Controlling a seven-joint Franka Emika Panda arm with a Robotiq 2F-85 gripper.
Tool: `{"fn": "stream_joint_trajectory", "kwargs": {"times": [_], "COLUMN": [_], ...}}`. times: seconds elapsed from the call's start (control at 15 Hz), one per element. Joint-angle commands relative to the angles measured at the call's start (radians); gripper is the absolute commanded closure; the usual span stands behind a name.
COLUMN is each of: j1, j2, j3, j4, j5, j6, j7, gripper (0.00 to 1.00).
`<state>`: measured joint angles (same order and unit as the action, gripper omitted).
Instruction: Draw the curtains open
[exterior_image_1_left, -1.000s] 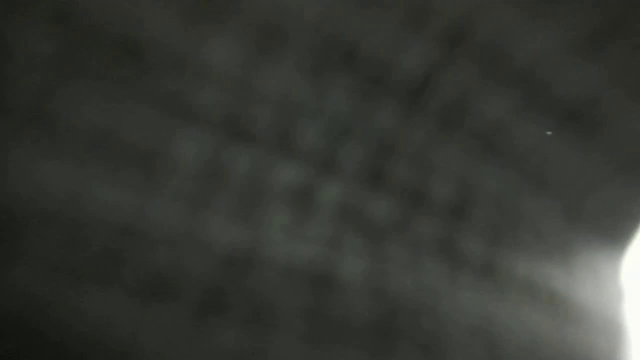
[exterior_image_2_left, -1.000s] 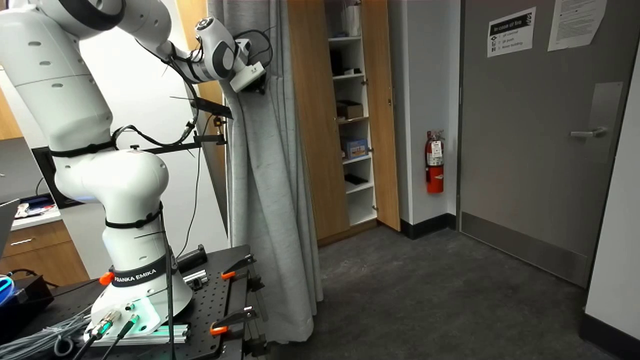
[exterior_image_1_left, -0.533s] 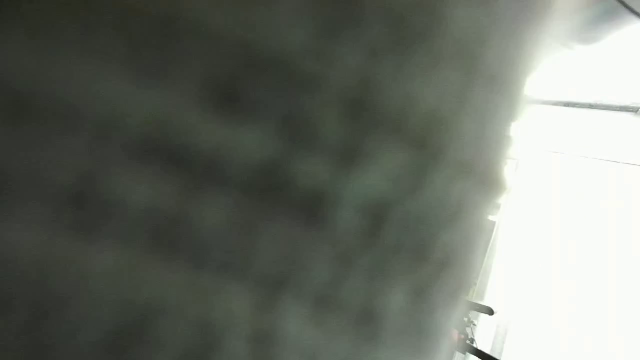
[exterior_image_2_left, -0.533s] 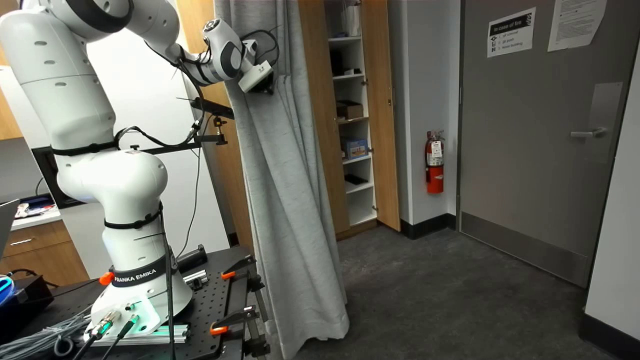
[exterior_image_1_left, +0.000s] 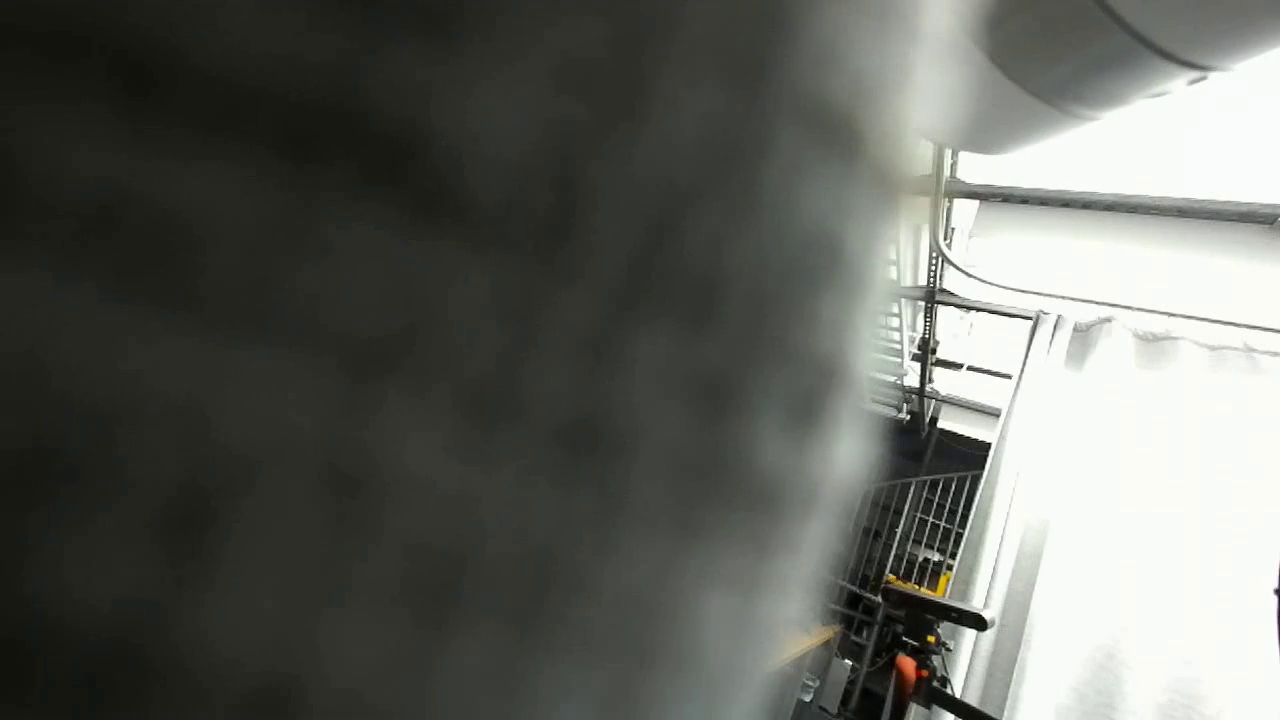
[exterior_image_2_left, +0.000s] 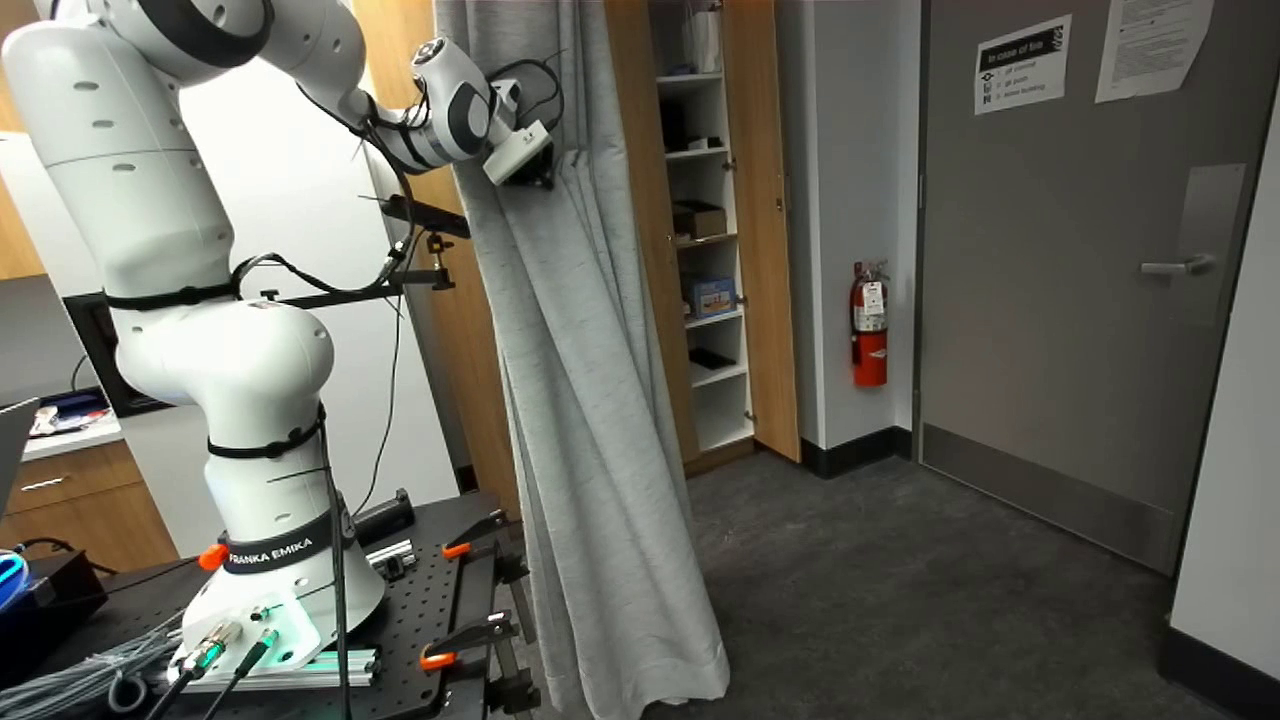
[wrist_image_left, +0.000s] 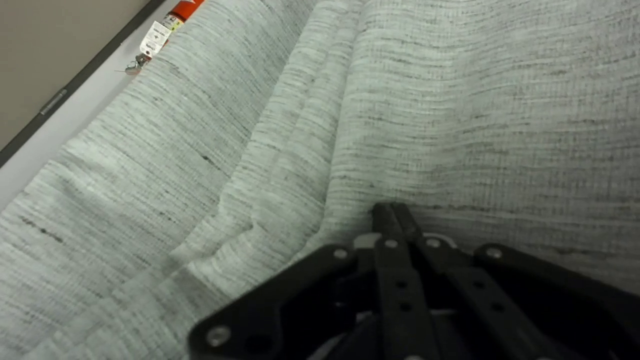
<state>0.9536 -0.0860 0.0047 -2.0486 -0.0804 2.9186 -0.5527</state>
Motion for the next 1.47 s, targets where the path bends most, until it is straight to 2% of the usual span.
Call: {"fn": "stream_joint_trajectory", "kwargs": {"times": [0.0,0.2,0.6,0.67,1.4], "j1": [0.001,0.002,0.001,0.002,0.007], "j2": [0.033,0.033,0.033,0.034,0.035], "j3": [0.022,0.021,0.021,0.021,0.024], "j4": [0.033,0.037,0.041,0.042,0.042], "j5": [-0.046,-0.056,-0.076,-0.079,-0.062], "j6": [-0.006,-0.007,-0.004,-0.003,-0.010], "j7": [0.064,0.081,0.102,0.104,0.099], "gripper": [0.68,0.49,0.04,0.00,0.00]}}
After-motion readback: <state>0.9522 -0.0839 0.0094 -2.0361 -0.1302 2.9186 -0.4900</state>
